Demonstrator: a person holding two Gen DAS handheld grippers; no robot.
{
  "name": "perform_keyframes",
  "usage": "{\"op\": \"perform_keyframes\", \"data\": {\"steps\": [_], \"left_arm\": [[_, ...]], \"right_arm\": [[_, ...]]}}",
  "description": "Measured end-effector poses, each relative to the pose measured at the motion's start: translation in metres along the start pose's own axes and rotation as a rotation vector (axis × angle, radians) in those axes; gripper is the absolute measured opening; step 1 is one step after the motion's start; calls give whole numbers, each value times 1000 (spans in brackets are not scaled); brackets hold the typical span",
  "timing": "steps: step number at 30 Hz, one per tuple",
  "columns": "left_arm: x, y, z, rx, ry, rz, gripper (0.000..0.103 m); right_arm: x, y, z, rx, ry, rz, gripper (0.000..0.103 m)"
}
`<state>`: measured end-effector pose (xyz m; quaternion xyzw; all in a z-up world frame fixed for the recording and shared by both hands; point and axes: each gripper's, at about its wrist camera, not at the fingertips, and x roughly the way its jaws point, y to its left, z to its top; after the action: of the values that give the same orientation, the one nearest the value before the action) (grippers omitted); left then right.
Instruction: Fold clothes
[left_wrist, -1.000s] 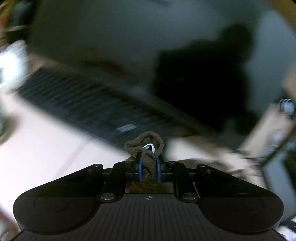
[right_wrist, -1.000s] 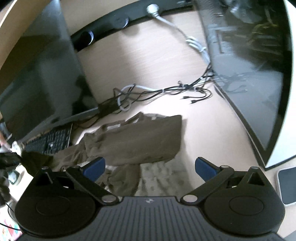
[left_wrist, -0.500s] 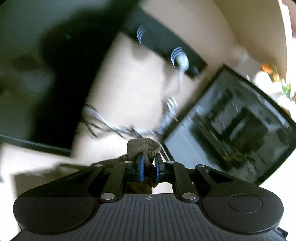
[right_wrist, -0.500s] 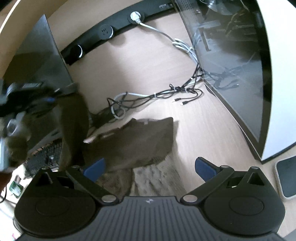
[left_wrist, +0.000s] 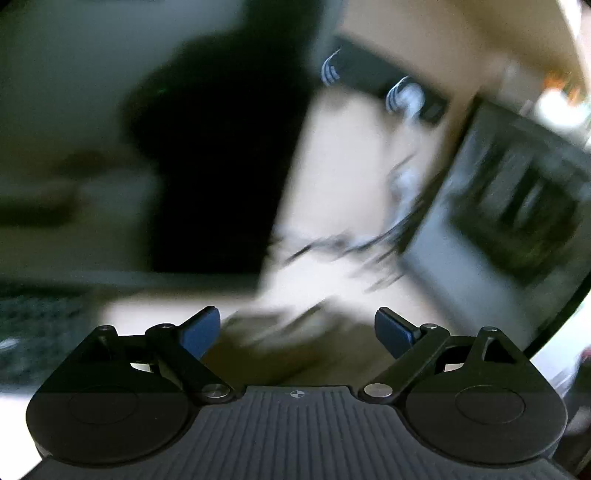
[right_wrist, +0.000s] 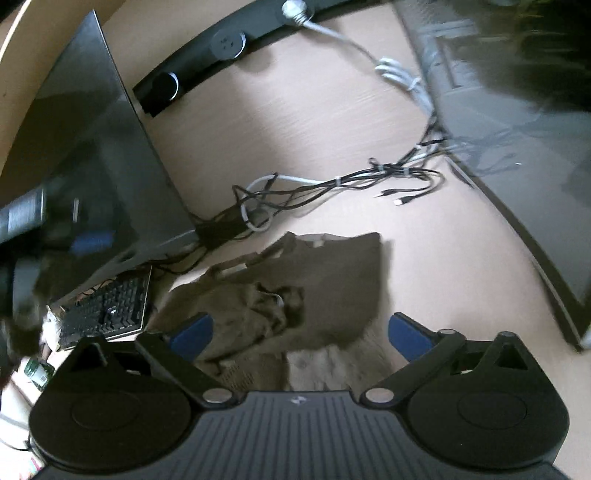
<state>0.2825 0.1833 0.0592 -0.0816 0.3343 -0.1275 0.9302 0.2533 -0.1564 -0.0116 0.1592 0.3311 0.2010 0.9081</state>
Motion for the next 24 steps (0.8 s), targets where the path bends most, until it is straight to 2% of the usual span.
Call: {"op": "perform_keyframes", "data": {"steps": [1, 3, 6, 9, 11, 12, 13, 14, 16, 18, 21, 23, 24], "left_arm": [[-2, 9, -10, -8, 25, 35, 95], [-7, 28, -30, -53, 73, 77, 95], [-15, 47, -53, -131, 111, 85, 96], [-17, 53, -67, -166, 127, 79, 97], [-16, 51, -72, -172, 135, 60, 98], [-17, 51, -74, -170, 138, 49, 99], [-17, 50, -75, -167, 141, 39, 99], [-15, 47, -74, -160, 142, 28, 99], [-10, 38, -69, -140, 140, 3, 99], [-6, 32, -63, -113, 132, -22, 100], [4, 23, -57, -82, 124, -51, 101], [12, 19, -56, -71, 128, -60, 101], [17, 18, -56, -66, 134, -58, 102]], "right_arm": [[9, 4, 3, -14, 10, 4, 83], [28, 13, 10, -42, 29, 11, 82], [61, 23, 15, -56, 50, 6, 82], [96, 29, 12, -13, 116, 14, 82], [111, 39, 7, -35, 150, 38, 76], [115, 47, 6, -65, 160, 57, 54], [120, 54, 4, -95, 171, 77, 27], [119, 60, 7, -115, 167, 98, 22], [111, 70, 17, -167, 132, 122, 17], [98, 78, 35, -237, 66, 105, 17], [80, 72, 61, -272, -2, 68, 17], [76, 60, 67, -285, -1, 26, 19], [78, 53, 66, -280, 27, 10, 25]]}}
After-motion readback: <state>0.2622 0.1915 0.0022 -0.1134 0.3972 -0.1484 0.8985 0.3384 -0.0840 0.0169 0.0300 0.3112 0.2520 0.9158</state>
